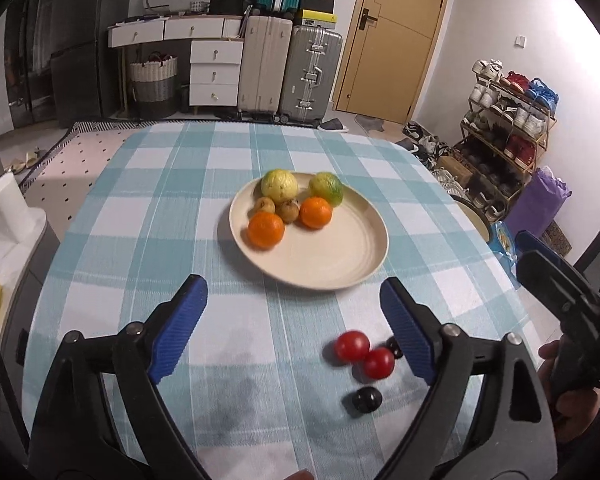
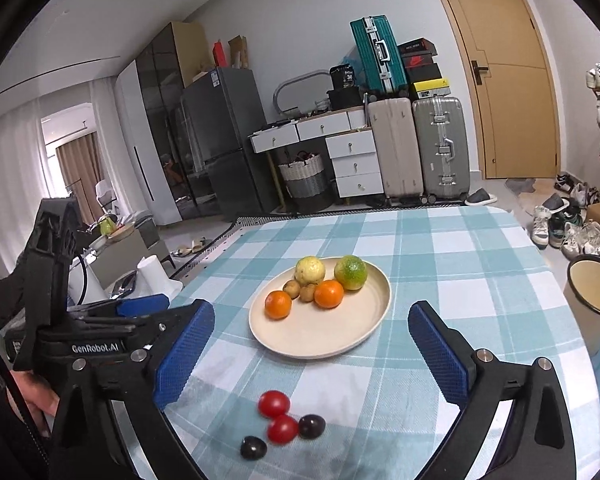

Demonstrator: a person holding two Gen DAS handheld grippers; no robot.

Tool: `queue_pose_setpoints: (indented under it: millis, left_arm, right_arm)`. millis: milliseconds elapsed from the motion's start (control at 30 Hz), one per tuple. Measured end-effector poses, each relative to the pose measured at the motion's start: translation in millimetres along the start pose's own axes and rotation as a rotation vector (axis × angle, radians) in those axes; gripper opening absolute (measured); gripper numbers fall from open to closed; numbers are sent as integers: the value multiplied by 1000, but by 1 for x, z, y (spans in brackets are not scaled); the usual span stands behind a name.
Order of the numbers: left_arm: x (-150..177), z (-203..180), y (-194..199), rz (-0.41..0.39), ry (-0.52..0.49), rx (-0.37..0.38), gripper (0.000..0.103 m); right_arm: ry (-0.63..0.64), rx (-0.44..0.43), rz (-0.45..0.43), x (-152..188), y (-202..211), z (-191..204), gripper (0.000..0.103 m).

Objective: Organize fruits
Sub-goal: 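Withdraw both open grippers toward the tomatoes and dark plums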

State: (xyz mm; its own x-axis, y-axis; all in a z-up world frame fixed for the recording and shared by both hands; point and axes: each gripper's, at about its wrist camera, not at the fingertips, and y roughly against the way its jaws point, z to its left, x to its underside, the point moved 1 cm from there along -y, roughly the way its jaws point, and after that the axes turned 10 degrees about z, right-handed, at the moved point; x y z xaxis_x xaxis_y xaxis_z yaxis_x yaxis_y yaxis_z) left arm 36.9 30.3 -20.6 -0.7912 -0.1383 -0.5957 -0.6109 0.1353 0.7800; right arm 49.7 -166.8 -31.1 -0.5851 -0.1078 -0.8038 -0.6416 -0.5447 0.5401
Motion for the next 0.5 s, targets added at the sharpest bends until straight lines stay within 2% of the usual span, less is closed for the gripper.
queue_pose_setpoints:
  millis: [167,500]
  left_arm:
    - [16,-2,-5,23,-4,12,100]
    - [47,-13,-28,122,-51,46,102]
  right_arm:
    - [5,14,10,12,7,2,102]
    - [11,42,46,32,16,2,102]
